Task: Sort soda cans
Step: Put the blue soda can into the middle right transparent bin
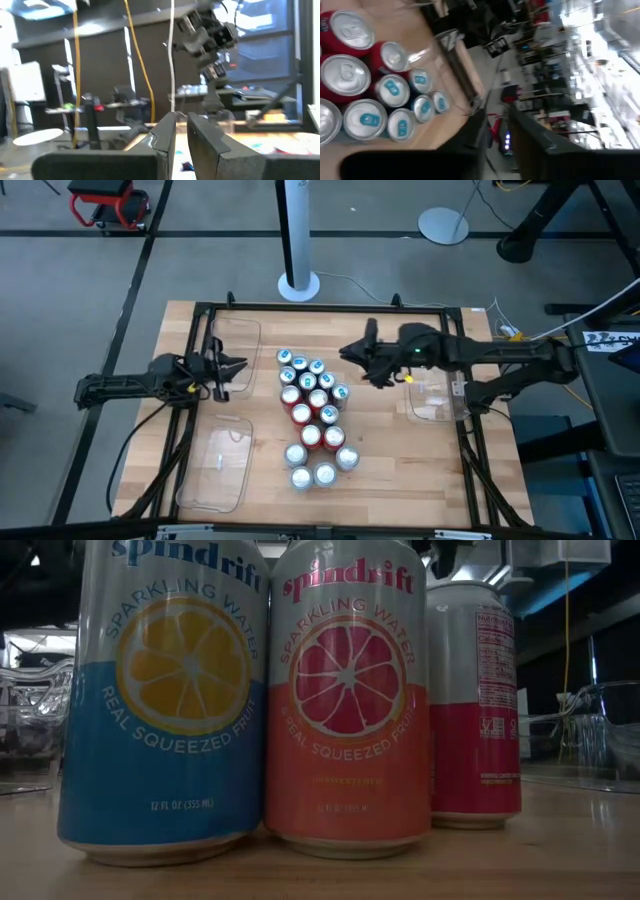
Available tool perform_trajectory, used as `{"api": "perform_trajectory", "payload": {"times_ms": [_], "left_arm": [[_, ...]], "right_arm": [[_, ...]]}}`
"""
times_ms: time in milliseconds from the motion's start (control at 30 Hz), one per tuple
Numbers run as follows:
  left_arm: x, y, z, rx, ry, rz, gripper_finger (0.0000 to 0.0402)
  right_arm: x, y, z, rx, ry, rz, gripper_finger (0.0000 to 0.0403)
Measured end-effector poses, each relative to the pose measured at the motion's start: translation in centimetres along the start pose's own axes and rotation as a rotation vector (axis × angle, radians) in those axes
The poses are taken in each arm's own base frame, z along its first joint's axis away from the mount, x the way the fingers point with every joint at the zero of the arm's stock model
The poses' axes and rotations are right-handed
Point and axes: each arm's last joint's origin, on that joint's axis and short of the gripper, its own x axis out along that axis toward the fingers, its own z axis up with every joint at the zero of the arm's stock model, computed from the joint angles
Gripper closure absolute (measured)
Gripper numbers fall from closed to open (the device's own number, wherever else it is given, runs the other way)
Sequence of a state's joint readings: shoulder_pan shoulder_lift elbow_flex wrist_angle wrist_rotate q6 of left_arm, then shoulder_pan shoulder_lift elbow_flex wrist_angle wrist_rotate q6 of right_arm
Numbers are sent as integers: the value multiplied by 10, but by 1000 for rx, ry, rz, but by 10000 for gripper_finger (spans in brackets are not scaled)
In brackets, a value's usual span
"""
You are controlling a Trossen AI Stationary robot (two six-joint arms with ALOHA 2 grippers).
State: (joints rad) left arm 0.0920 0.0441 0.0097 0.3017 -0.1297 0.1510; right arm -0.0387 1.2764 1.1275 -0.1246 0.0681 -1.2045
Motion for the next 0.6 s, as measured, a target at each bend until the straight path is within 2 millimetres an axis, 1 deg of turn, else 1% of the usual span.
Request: {"api": "perform_trajectory", "payload": {"times_ms": [167, 267, 333, 467, 600], "left_arm": [[0, -1, -1, -16, 8, -20, 361], [0, -1, -2, -41, 15, -21, 361], [0, -1, -3, -63, 33, -24, 361], [0, -1, -6, -69, 56, -26, 361], [0, -1, -6, -65, 56, -26, 361]], "right_arm": [[13, 2, 0, -9, 40, 107, 203], [18, 12, 4, -47, 64, 175, 147], [20, 21, 7, -86, 99, 221, 116], [22, 38, 14, -150, 165, 318, 73], [20, 57, 21, -204, 186, 449, 60]]}}
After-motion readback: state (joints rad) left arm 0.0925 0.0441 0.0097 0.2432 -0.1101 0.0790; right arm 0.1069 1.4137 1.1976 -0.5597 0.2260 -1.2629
